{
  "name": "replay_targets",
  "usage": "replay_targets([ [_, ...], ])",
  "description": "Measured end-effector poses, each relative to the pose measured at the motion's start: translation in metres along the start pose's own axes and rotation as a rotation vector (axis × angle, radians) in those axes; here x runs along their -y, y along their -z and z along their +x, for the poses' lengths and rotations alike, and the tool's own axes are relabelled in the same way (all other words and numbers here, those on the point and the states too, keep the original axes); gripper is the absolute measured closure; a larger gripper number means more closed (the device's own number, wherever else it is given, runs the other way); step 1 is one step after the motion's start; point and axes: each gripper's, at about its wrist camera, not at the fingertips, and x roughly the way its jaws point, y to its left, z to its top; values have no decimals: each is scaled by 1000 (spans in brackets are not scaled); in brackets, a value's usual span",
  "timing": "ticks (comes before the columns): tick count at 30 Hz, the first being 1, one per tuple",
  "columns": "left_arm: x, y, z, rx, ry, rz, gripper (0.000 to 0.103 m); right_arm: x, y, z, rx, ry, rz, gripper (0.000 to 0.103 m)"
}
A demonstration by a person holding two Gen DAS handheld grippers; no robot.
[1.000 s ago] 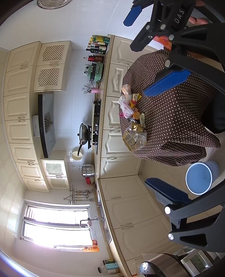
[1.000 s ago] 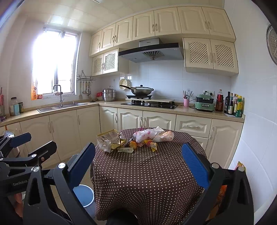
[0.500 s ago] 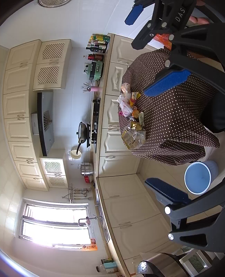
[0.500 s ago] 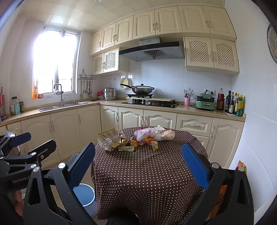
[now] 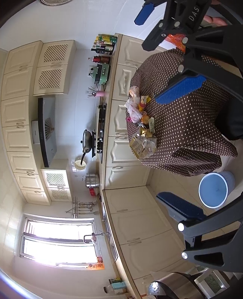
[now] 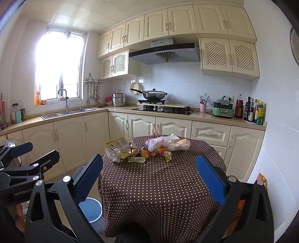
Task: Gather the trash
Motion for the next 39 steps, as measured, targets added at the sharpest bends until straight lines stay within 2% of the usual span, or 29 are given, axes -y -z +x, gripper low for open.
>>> replay_targets([
  [12,-21,-2,56,-86,-64,-11,10,-10,1,65,-75,-31,-6,6],
  [17,-23,-2,88,-139,-63,2,10,-6,5,100,-119,-40,-7,6],
  [27,-12,11,185,-310,25,-1,10,33,32,178,-254,-22,57,7],
  [33,2,13,238,-363,59,-5,10,64,43,221,-305,1,124,7],
  [37,3,5,269,-387,108,-80,10,75,46,247,-335,8,165,7],
  [39,2,-1,287,-391,107,-123,10,79,45,258,-344,6,192,7],
])
